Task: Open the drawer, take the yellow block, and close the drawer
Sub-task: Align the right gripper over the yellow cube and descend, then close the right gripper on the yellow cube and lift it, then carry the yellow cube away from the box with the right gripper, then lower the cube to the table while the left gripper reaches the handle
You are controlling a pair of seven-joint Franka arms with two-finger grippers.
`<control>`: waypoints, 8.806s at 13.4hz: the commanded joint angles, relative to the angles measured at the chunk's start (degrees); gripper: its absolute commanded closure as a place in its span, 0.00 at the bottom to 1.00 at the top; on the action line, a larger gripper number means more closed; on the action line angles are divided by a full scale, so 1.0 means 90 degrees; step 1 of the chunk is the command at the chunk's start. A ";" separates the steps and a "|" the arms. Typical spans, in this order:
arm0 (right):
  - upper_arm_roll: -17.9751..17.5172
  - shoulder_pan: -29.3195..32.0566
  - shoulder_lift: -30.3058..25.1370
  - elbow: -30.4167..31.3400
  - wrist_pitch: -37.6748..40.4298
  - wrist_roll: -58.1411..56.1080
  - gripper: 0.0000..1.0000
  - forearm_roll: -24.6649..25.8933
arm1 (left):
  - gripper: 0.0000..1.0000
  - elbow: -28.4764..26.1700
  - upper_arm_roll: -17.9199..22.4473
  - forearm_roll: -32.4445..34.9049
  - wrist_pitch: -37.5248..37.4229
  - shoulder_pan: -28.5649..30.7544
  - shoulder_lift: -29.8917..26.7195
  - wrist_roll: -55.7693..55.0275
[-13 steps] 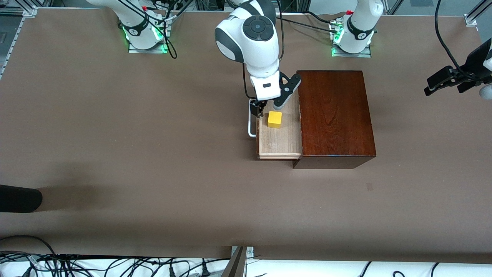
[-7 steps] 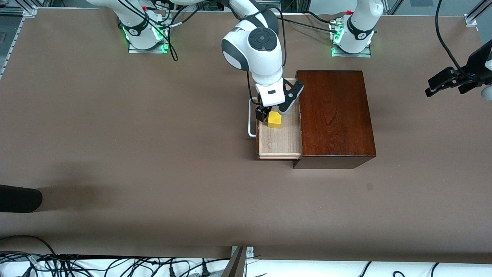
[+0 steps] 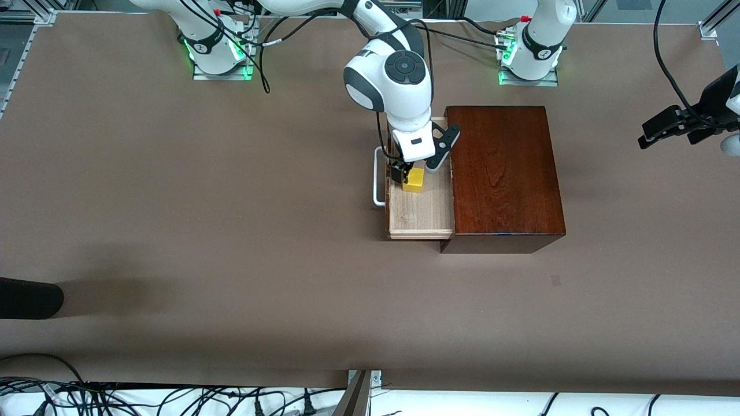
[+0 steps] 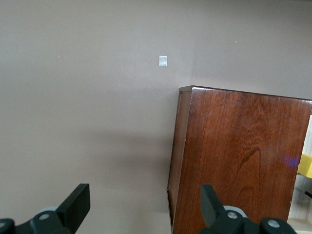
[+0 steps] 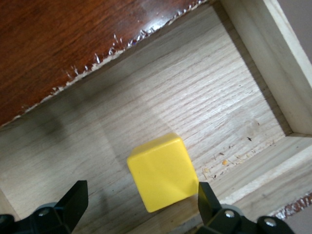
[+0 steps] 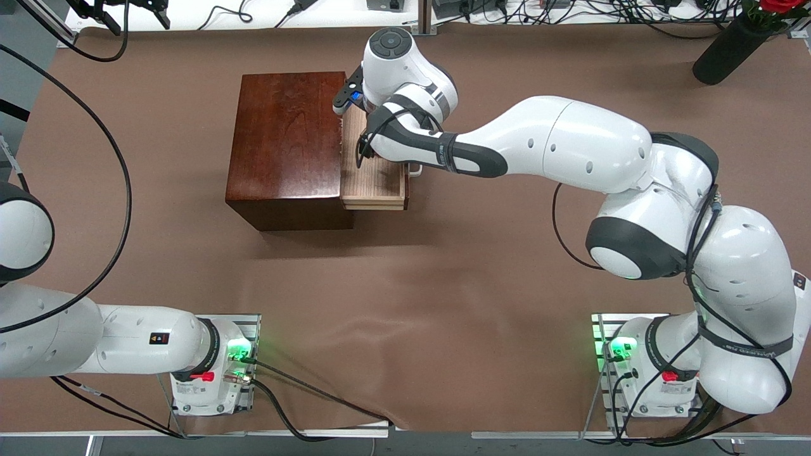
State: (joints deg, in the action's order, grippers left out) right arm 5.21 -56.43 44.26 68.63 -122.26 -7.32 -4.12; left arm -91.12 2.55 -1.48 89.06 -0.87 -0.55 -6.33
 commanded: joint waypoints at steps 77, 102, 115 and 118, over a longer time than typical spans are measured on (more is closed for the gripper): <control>0.2018 0.1339 -0.1957 0.0769 0.2034 0.0189 1.00 -0.0421 | 0.00 0.0583 -0.0333 -0.0500 0.0212 -0.0020 0.0823 0.0039; 0.3738 0.1837 -0.2556 0.5998 -0.2361 -0.0836 1.00 -0.1915 | 0.00 0.2769 -0.0548 -0.0509 0.0582 -0.4442 0.3712 -0.8112; 0.3553 0.1827 -0.1344 0.6017 -0.3026 -0.2319 1.00 -0.4404 | 1.00 0.3767 -0.0694 -0.0500 0.1696 -0.5167 0.5608 -1.0361; 0.3543 0.1827 -0.1217 0.5988 -0.3027 -0.2585 1.00 -0.4728 | 1.00 0.3592 -0.0636 -0.0383 0.1696 -0.5138 0.5647 -1.0371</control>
State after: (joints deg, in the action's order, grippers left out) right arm 37.35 -40.17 33.04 122.59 -148.52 -28.41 -44.59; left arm -59.82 -4.25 -4.82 104.71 -46.77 49.49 -98.65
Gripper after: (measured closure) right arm 0.445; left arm 0.947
